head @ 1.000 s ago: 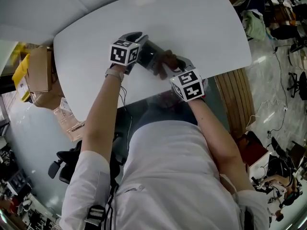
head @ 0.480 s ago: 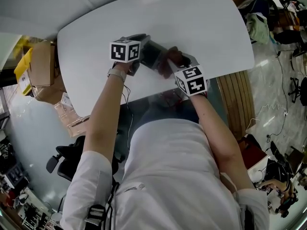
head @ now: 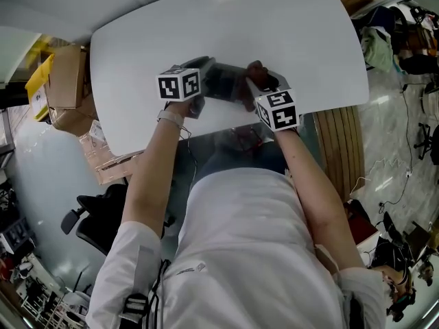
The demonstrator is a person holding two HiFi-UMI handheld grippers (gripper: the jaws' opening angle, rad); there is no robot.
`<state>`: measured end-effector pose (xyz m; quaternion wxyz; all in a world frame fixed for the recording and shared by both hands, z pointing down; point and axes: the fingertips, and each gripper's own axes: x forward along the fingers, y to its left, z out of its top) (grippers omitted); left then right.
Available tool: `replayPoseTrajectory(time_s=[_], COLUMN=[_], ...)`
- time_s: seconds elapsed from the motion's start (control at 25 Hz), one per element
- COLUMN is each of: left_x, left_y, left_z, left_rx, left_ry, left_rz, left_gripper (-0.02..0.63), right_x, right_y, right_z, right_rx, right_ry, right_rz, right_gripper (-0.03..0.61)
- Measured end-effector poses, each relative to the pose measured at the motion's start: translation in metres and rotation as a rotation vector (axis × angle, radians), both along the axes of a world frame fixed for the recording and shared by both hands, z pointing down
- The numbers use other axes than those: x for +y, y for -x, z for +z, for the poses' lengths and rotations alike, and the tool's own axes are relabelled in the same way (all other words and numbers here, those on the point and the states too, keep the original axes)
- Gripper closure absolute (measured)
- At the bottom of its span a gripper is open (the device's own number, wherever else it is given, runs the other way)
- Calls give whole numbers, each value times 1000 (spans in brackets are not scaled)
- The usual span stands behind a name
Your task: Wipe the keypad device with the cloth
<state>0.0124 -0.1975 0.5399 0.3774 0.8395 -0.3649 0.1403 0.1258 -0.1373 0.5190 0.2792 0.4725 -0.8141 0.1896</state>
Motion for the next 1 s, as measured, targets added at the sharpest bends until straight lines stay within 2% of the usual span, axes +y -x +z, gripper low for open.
replayPoseTrajectory(time_s=[0.2,0.4,0.72,0.84,1.0], left_x=[12,13,11,11,12], left_y=[8,9,13,11,11], left_z=[1,0,-2,-1,-2], left_rx=[-9,-72,-50,-31,-16], left_ry=[-14,-72,-81,-78,-79], left_rz=[-52,-118,-166,-170,-178], left_gripper=[532,537,537,537,537], right_x=[-2,5,18,26,48], right_y=[0,-2,-2,-4,-4], right_z=[0,0,8,19,45], right_rx=[3,-5,27,42,61], right_ry=[-22,-43,-38,-11,69], right_rz=[-6,25,16,11,-11], right_gripper=[447,448,448,448,449])
